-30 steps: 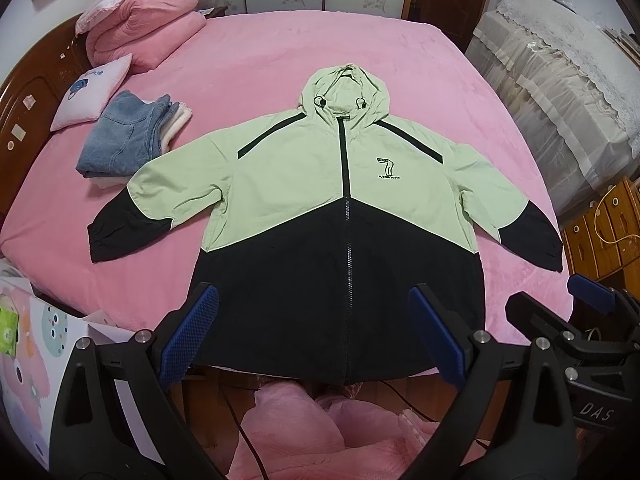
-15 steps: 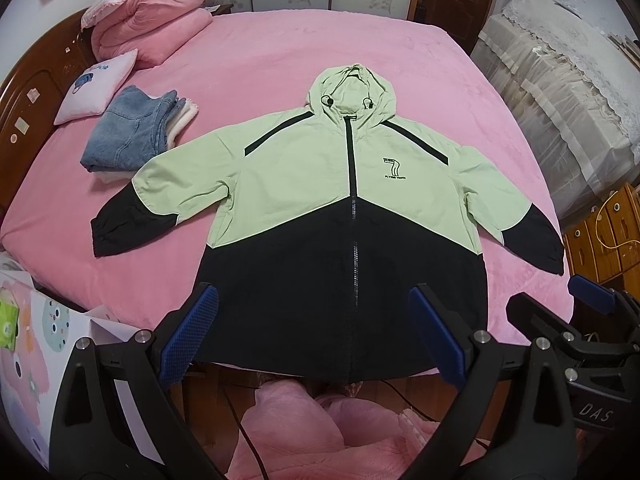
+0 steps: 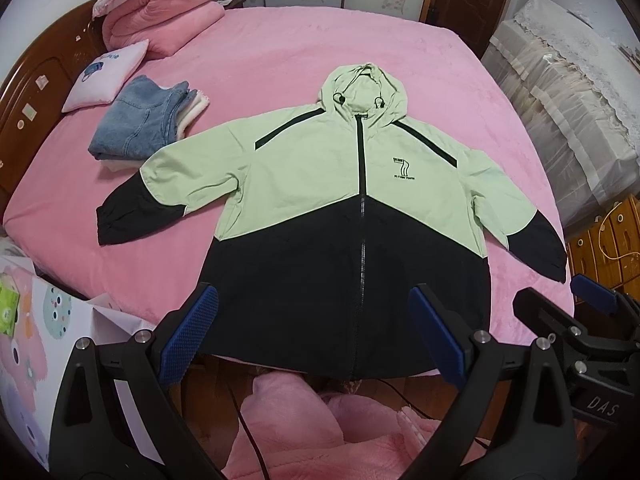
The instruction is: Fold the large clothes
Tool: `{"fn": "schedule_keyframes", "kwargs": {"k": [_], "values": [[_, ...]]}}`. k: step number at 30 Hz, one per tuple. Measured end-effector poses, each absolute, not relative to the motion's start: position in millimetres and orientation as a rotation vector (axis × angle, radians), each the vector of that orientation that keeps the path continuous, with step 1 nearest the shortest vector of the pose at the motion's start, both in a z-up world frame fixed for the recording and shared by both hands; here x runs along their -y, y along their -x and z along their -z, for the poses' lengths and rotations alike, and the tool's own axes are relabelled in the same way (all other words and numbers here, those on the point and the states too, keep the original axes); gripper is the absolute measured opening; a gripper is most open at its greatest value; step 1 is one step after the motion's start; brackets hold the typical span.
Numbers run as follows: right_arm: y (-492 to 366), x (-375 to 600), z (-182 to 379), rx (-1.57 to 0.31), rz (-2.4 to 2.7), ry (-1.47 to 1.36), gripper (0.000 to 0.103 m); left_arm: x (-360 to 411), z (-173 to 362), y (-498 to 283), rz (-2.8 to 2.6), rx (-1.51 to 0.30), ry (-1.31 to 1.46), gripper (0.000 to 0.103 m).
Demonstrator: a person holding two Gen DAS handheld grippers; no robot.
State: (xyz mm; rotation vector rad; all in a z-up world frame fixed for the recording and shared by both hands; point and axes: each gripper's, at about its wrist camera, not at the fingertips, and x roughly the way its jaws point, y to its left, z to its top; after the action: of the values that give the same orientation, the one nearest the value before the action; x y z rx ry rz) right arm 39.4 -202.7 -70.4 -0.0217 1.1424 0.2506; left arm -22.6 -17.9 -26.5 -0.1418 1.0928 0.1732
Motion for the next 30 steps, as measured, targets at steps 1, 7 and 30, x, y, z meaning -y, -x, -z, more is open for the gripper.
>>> {"fn": "schedule_keyframes", "kwargs": {"k": [1, 7, 30], "values": [[-39.4, 202.1, 69.8, -1.141, -0.254, 0.024, 0.103, 17.1, 26.6, 23.2, -0.175, -1.095, 0.145, 0.095], [-41.7, 196.3, 70.6, -1.147, -0.282, 0.039, 0.103, 8.5, 33.7, 23.9, -0.181, -1.116, 0.18, 0.095], [-100.6, 1.2, 172.4, -1.25, -0.29, 0.276, 0.103, -289.7, 242.0, 14.3, -0.485, -1.302, 1.156, 0.092]]}}
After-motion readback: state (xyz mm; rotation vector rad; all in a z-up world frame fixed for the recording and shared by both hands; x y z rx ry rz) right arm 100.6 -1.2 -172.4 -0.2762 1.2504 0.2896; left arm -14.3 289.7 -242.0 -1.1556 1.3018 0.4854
